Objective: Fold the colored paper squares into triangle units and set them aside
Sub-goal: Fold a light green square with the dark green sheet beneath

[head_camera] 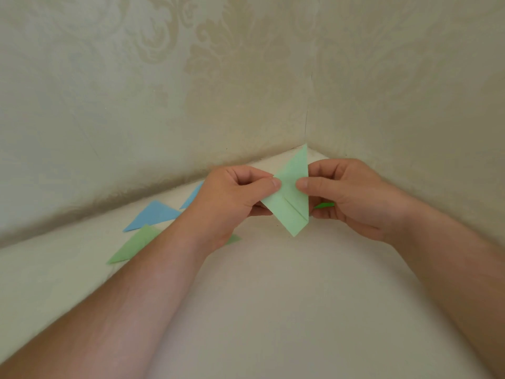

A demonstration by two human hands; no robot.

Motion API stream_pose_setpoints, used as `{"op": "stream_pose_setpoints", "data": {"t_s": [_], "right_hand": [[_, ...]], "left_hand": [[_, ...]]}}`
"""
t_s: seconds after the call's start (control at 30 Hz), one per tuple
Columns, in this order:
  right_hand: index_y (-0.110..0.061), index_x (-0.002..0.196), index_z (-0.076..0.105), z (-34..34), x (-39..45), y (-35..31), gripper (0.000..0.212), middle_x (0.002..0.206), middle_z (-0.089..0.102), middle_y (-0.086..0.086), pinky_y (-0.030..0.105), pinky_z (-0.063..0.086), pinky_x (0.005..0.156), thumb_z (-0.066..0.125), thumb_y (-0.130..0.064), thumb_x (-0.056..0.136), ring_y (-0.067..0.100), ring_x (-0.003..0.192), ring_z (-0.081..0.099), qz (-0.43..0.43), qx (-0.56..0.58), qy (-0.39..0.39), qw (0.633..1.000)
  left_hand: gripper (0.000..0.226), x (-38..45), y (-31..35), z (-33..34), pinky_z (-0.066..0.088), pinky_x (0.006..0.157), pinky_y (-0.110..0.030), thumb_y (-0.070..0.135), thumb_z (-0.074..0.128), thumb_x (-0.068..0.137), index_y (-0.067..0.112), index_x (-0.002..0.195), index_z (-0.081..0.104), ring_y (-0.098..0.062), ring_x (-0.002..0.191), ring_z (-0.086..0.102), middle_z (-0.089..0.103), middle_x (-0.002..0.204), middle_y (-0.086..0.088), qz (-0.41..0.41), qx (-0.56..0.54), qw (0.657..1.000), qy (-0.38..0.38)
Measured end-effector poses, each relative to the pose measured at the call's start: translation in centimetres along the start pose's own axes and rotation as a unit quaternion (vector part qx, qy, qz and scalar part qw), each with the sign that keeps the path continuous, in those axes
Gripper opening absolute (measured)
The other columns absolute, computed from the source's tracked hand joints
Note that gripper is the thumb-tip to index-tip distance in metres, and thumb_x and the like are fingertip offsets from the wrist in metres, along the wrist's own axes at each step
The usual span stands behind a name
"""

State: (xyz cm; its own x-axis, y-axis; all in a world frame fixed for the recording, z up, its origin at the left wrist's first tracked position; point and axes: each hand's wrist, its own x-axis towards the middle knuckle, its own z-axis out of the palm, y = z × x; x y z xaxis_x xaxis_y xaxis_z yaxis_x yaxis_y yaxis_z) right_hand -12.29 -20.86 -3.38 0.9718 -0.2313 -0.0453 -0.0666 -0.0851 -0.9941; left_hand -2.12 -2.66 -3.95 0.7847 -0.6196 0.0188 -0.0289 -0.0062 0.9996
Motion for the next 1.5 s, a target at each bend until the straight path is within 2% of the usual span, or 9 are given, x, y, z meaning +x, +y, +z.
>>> {"op": "stream_pose_setpoints", "data": {"t_s": [0.13, 0.3, 0.5, 0.7, 0.9, 1.03, 1.2, 1.33, 1.5], "right_hand": [[0.0, 0.092, 0.069, 0.14, 0.17, -0.11, 0.023, 0.096, 0.074, 0.016, 0.051, 0.053, 0.089, 0.074, -0.022, 0.087, 0.03, 0.086, 0.064, -0.035, 0.022, 0.042, 0.998], [-0.017, 0.063, 0.065, 0.19, 0.28, -0.03, 0.018, 0.081, 0.069, 0.014, 0.048, 0.051, 0.084, 0.08, -0.022, 0.071, 0.03, 0.082, 0.062, -0.049, 0.046, 0.063, 0.996], [-0.017, 0.074, 0.067, 0.0, 0.26, -0.14, 0.017, 0.076, 0.068, 0.003, 0.034, 0.049, 0.071, 0.077, -0.011, 0.086, 0.016, 0.066, 0.059, -0.054, 0.053, 0.078, 0.994], [-0.011, 0.074, 0.065, -0.03, 0.32, -0.14, 0.019, 0.079, 0.07, 0.005, 0.032, 0.052, 0.071, 0.072, -0.002, 0.089, 0.014, 0.064, 0.061, -0.068, 0.07, 0.101, 0.99], [-0.015, 0.077, 0.069, -0.24, 0.25, -0.38, 0.013, 0.079, 0.068, 0.003, 0.031, 0.049, 0.069, 0.074, -0.013, 0.089, 0.015, 0.066, 0.06, -0.034, 0.098, 0.089, 0.991], [-0.015, 0.069, 0.061, -0.39, 0.28, -0.47, 0.026, 0.073, 0.066, 0.004, 0.031, 0.048, 0.068, 0.069, -0.009, 0.093, 0.017, 0.066, 0.058, -0.035, 0.102, 0.104, 0.989], [-0.016, 0.078, 0.069, -0.36, 0.3, -0.37, 0.012, 0.079, 0.068, 0.004, 0.03, 0.047, 0.068, 0.072, -0.02, 0.089, 0.016, 0.067, 0.057, -0.032, 0.098, 0.091, 0.991], [-0.017, 0.097, 0.073, -0.27, 0.11, -0.22, 0.027, 0.094, 0.073, 0.005, 0.037, 0.05, 0.078, 0.074, -0.037, 0.078, 0.024, 0.079, 0.059, -0.016, 0.07, 0.033, 0.997], [-0.002, 0.102, 0.073, -0.17, 0.16, 0.16, 0.036, 0.109, 0.077, 0.013, 0.037, 0.061, 0.087, 0.076, -0.027, 0.076, 0.032, 0.103, 0.073, -0.009, 0.027, 0.005, 1.0]], "left_hand": [[0.007, -0.3, 0.0, 0.34, 0.062, 0.073, -0.032, 0.006, 0.072, 0.093, 0.004, 0.088, 0.076, -0.024, 0.082, 0.076, 0.079, 0.09, -0.014, -0.002, 0.016, 1.0, -0.013], [0.006, -0.37, 0.09, 0.29, 0.061, 0.072, -0.032, 0.006, 0.074, 0.091, 0.006, 0.086, 0.076, -0.027, 0.082, 0.077, 0.079, 0.089, -0.014, 0.004, 0.035, 0.999, -0.006], [0.006, -0.37, -0.19, 0.27, 0.063, 0.08, -0.04, 0.01, 0.078, 0.089, 0.008, 0.083, 0.078, -0.033, 0.085, 0.077, 0.078, 0.084, -0.013, 0.03, 0.093, 0.995, 0.025], [0.012, -0.45, -0.05, 0.38, 0.062, 0.073, -0.033, 0.01, 0.078, 0.088, 0.013, 0.076, 0.078, -0.016, 0.07, 0.073, 0.078, 0.078, -0.007, 0.038, 0.122, 0.992, 0.017], [0.015, -0.51, 0.05, 0.29, 0.063, 0.077, -0.037, 0.008, 0.077, 0.088, 0.014, 0.074, 0.077, -0.019, 0.074, 0.075, 0.079, 0.08, -0.007, 0.031, 0.116, 0.993, 0.006], [0.009, -0.55, 0.02, 0.29, 0.063, 0.087, -0.045, 0.009, 0.076, 0.089, 0.01, 0.08, 0.078, -0.022, 0.08, 0.077, 0.079, 0.085, -0.008, 0.011, 0.113, 0.993, -0.015], [0.01, -0.61, 0.18, 0.39, 0.06, 0.077, -0.032, 0.006, 0.074, 0.09, 0.008, 0.081, 0.076, -0.02, 0.081, 0.076, 0.079, 0.088, -0.009, 0.0, 0.08, 0.996, -0.036], [0.012, -0.63, 0.28, 0.37, 0.06, 0.073, -0.028, 0.004, 0.071, 0.092, 0.007, 0.082, 0.076, -0.021, 0.081, 0.076, 0.079, 0.088, -0.011, -0.002, 0.049, 0.998, -0.034], [0.007, -0.55, 0.2, 0.35, 0.06, 0.077, -0.03, 0.005, 0.07, 0.093, 0.004, 0.089, 0.076, -0.023, 0.087, 0.077, 0.079, 0.093, -0.012, -0.005, 0.032, 0.999, -0.039]]}}
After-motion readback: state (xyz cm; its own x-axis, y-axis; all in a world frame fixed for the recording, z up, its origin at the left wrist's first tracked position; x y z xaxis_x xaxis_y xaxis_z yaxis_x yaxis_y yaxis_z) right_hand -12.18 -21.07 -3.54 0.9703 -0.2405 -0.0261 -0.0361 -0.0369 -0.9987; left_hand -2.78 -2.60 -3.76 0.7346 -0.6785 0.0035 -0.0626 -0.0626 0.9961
